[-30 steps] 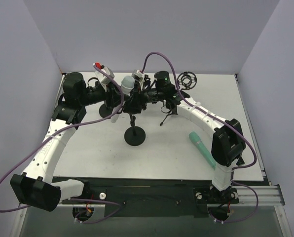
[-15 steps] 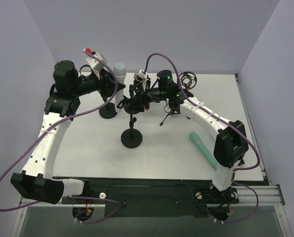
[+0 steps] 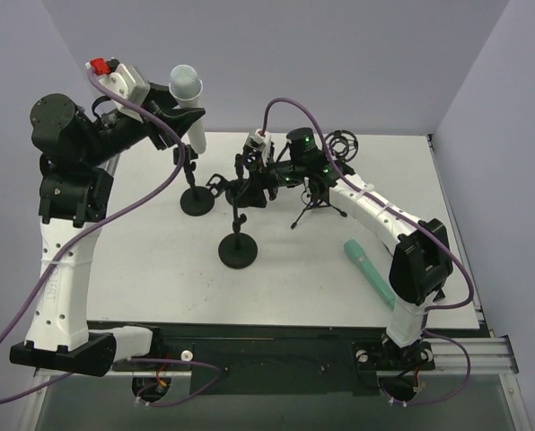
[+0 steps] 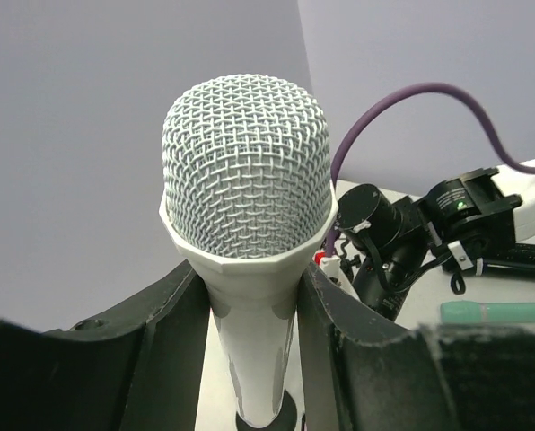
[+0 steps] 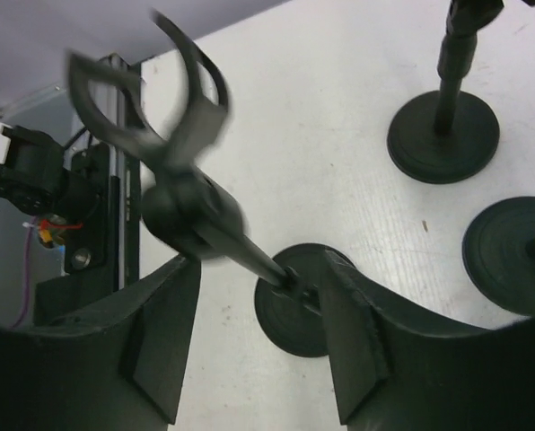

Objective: Remove the microphone from the stand

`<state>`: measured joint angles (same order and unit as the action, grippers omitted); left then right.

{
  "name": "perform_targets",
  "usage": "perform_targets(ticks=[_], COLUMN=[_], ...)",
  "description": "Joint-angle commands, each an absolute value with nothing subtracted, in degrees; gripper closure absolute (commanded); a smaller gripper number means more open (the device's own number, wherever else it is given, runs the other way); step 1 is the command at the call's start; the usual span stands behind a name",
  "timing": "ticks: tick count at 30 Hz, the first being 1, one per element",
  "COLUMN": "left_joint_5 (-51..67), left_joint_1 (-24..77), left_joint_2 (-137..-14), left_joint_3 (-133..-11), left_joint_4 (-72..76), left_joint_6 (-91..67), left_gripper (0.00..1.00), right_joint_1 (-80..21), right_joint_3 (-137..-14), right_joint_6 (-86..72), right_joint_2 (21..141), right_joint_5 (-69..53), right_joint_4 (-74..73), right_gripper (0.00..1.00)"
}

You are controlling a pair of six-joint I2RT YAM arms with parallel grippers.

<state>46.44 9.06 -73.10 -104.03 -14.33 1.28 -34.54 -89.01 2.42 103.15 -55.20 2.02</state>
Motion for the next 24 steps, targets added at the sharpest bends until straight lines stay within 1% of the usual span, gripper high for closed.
perform_targets(ticks=[1,3,4,7,11,12,13,15,16,17,20,24], left_joint_5=[41.6,41.0,40.6,39.2,39.5,39.6,39.6,39.6,39.6,39.5,38.9,36.1], left_joint_1=[8.5,8.4,8.4,8.4,8.5,8.4,8.5,8.5,8.6,8.5,9.1,10.1], left_joint_2=[-72.4,-72.1,-72.0,-72.2,-72.0,-72.2,-72.3,-72.6,-72.7,-72.9,-73.3,-73.7], left_joint_3=[-100.2,-98.8,-98.0,-96.4,-95.1,-95.2,-95.4,-95.4,-95.4,-95.3,-94.9,-94.3], left_joint_4=[-12.5,-11.8,-11.5,-10.0,-9.0,-8.9,-8.6,-8.1,-8.1,-7.7,-7.2,-7.2], left_joint_6=[2.6,2.6,1.9,0.9,-1.2,-1.9,-2.3,-3.4,-4.5,-5.1,-8.4,-13.2], left_gripper=[1.00,1.00,1.00,1.00,1.00,1.00,1.00,1.00,1.00,1.00,1.00,1.00], right_joint_1=[-34.0,-33.9,-33.8,-33.6,-32.6,-32.0,-31.8,-31.1,-31.1,-31.1,-32.0,-33.7], right_joint_3=[-91.7,-93.2,-93.7,-95.9,-97.7,-97.9,-98.3,-99.2,-99.8,-101.8,-106.5,-108.5], right_joint_6=[1.8,-1.1,-1.8,-4.1,-8.5,-9.9,-14.6,-22.3,-24.1,-25.5,-26.7,-24.4], right_joint_2=[102.4,101.6,101.1,99.8,97.7,97.5,96.9,96.9,97.0,97.5,99.2,101.1], right_joint_5=[-52.6,-52.6,-52.9,-53.3,-53.7,-53.3,-52.7,-50.4,-47.9,-45.6,-43.6,-44.0], right_joint_4=[-2.2,-1.0,-0.8,-0.5,3.4,6.1,8.6,18.2,19.4,20.0,21.5,21.9], right_gripper=[0.42,0.35,0.34,0.33,0.33,0.33,0.33,0.28,0.24,0.23,0.19,0.19])
